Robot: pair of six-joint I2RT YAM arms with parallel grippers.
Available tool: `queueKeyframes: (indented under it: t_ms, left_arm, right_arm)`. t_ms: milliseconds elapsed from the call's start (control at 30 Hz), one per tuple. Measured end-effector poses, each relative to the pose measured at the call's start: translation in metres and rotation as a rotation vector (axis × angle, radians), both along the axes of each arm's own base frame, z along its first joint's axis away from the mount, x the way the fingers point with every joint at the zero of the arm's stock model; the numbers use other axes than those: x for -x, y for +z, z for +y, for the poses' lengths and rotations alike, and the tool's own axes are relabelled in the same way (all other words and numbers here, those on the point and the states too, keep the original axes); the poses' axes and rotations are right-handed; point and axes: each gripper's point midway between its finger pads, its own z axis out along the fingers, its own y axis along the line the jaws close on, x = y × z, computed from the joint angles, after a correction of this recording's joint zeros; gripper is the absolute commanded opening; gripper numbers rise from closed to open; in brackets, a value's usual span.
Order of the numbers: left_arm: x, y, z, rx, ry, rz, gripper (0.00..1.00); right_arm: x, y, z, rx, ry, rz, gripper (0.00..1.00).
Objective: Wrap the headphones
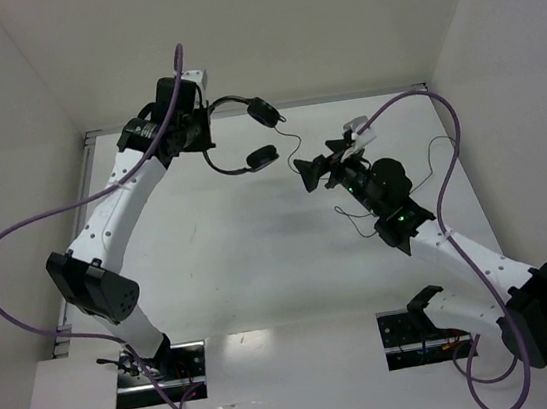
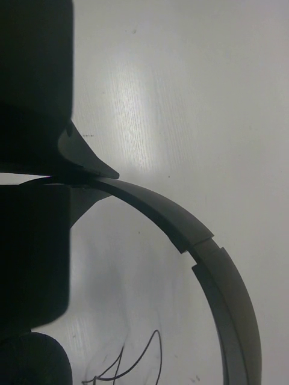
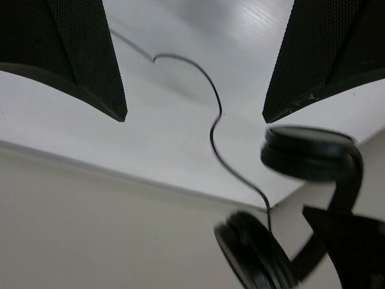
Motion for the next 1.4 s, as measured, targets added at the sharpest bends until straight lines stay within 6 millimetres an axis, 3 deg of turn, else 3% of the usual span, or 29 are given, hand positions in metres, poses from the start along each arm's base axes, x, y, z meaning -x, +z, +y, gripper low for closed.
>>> queueKeyframes:
  t_ms: [133,433,467,533,567,667,800,967,1033,1200,1400]
  left_arm:
    - [0.009,0.011,-0.009,0.067,-0.025,0.008,0.01]
    - [0.024,0.033,-0.021,0.154,-0.084,-0.010,0.01]
    - [0.026,0.034,-0.024,0.168,-0.100,-0.008,0.01]
    - [0.031,0.036,-0.030,0.194,-0.131,-0.002,0.01]
    - [0.033,0.037,-0.032,0.207,-0.143,0.004,0.01]
    - [0.041,0.040,-0.041,0.252,-0.183,0.021,0.01]
    - [0.053,0.050,-0.054,0.316,-0.259,0.028,0.01]
    - [0.071,0.069,-0.071,0.427,-0.355,0.002,0.01]
    - [0.082,0.067,-0.079,0.478,-0.406,0.016,0.01]
    - [0.109,0.047,-0.094,0.557,-0.519,0.132,0.01]
    - [0.147,0.031,-0.095,0.600,-0.622,0.207,0.01]
  right_arm:
    - [0.003,-0.036,0.004,0.032,0.025,0.065,1.00]
    - [-0.019,-0.044,0.028,0.048,0.084,0.060,0.98]
    - [-0.023,-0.047,0.030,0.056,0.079,0.060,0.91]
    - [-0.032,-0.055,0.032,0.081,0.067,0.061,0.67]
    - [-0.036,-0.058,0.032,0.092,0.058,0.061,0.38]
    - [-0.046,-0.062,0.028,0.088,0.012,0.065,0.15]
    - [-0.052,-0.054,0.024,0.044,-0.033,0.056,0.16]
    - [-0.056,-0.033,0.025,0.025,-0.037,0.011,0.05]
    - [-0.057,-0.032,0.025,0.026,-0.040,0.003,0.01]
    - [-0.066,-0.041,0.025,0.042,-0.059,0.019,0.01]
    - [-0.095,-0.074,0.030,0.094,-0.111,0.080,0.01]
